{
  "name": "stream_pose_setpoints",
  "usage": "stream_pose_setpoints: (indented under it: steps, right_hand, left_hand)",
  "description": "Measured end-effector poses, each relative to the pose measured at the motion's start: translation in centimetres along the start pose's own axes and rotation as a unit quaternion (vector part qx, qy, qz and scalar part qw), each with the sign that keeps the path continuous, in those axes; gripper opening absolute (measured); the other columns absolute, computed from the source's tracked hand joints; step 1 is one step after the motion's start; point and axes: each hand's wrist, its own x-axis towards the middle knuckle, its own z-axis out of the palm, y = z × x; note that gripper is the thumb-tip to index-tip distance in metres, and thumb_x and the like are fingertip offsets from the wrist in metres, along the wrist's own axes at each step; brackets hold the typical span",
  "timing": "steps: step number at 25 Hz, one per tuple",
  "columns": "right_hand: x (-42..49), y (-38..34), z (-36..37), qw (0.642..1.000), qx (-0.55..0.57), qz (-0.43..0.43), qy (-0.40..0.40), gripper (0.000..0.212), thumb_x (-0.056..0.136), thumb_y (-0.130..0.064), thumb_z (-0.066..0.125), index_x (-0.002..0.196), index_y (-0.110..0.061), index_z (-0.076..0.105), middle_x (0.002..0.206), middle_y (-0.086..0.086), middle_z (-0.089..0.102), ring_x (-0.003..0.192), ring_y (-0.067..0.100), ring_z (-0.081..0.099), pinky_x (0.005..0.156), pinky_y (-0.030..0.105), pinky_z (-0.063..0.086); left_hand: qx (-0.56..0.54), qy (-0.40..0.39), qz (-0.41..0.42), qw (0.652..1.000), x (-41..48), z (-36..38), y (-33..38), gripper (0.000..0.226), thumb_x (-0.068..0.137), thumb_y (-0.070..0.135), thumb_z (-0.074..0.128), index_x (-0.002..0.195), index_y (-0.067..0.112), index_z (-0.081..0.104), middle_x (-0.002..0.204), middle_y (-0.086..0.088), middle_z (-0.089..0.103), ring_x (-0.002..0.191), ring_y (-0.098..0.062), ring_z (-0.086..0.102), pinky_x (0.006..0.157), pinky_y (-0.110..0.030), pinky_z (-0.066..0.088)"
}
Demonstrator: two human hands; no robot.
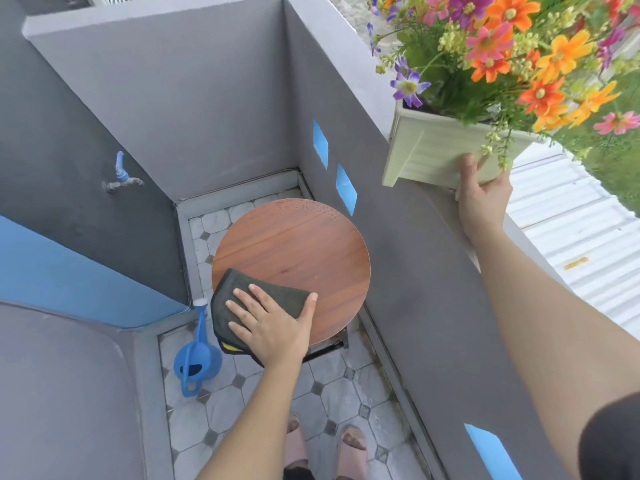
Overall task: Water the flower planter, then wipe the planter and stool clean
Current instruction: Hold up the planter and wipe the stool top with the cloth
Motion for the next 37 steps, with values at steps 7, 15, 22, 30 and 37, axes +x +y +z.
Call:
stream_pose_setpoints:
  steps: [7,15,22,30,37]
  right_hand:
    - [0.1,0.3,0.0,1.000,-0.013,-0.005,-0.003,0.048,0.090,-0.042,0.058,0.127,-0.012,0.051,0.104,-0.002,0.061,0.098,0.011,0.058,0.075,0.004,0.043]
    - [0.1,0.1,0.0,1.000,-0.005,0.003,-0.009,0.057,0.084,-0.050,0.057,0.125,-0.011,0.052,0.101,-0.003,0.061,0.094,0.010,0.058,0.073,0.006,0.043]
    - [0.2,0.0,0.0,1.000,-0.011,0.005,-0.013,0.053,0.074,-0.061,0.054,0.113,-0.026,0.048,0.098,-0.004,0.062,0.090,0.013,0.060,0.081,0.027,0.050]
    - [0.3,0.4,0.1,1.000,-0.015,0.008,-0.014,0.074,0.072,-0.064,0.053,0.126,-0.014,0.050,0.093,-0.004,0.062,0.084,0.016,0.060,0.077,0.026,0.049]
    - [0.7,0.9,0.2,1.000,-0.017,0.015,-0.008,0.073,0.074,-0.065,0.055,0.127,-0.016,0.050,0.088,-0.008,0.064,0.088,0.027,0.066,0.080,0.038,0.054]
  left_hand:
    - [0.019,-0.043,0.067,0.997,-3.6,1.5,0.5,0.131,0.060,0.092,0.032,0.146,0.003,-0.011,0.155,-0.024,-0.012,0.141,-0.041,-0.017,0.112,-0.057,-0.001]
    - [0.061,-0.008,0.189,0.980,-6.5,3.1,0.9,0.100,0.057,0.043,0.084,0.136,-0.001,0.043,0.140,-0.031,0.039,0.129,-0.050,0.036,0.097,-0.061,0.037]
    - [-0.288,-0.293,0.114,0.904,-11.0,-0.4,5.6,0.073,0.090,0.062,0.017,0.149,0.020,0.014,0.156,-0.009,0.019,0.145,-0.022,0.003,0.118,-0.037,0.008]
    - [-0.669,-0.351,-0.140,0.640,-4.0,-4.2,9.5,0.010,0.085,0.006,0.051,0.090,0.006,0.060,0.087,-0.017,0.065,0.083,-0.030,0.061,0.079,-0.040,0.048]
    - [-0.482,-0.196,-0.023,0.854,2.0,-2.9,3.6,0.065,0.080,-0.010,0.049,0.130,0.030,0.041,0.118,-0.011,0.052,0.097,-0.024,0.056,0.081,-0.038,0.050]
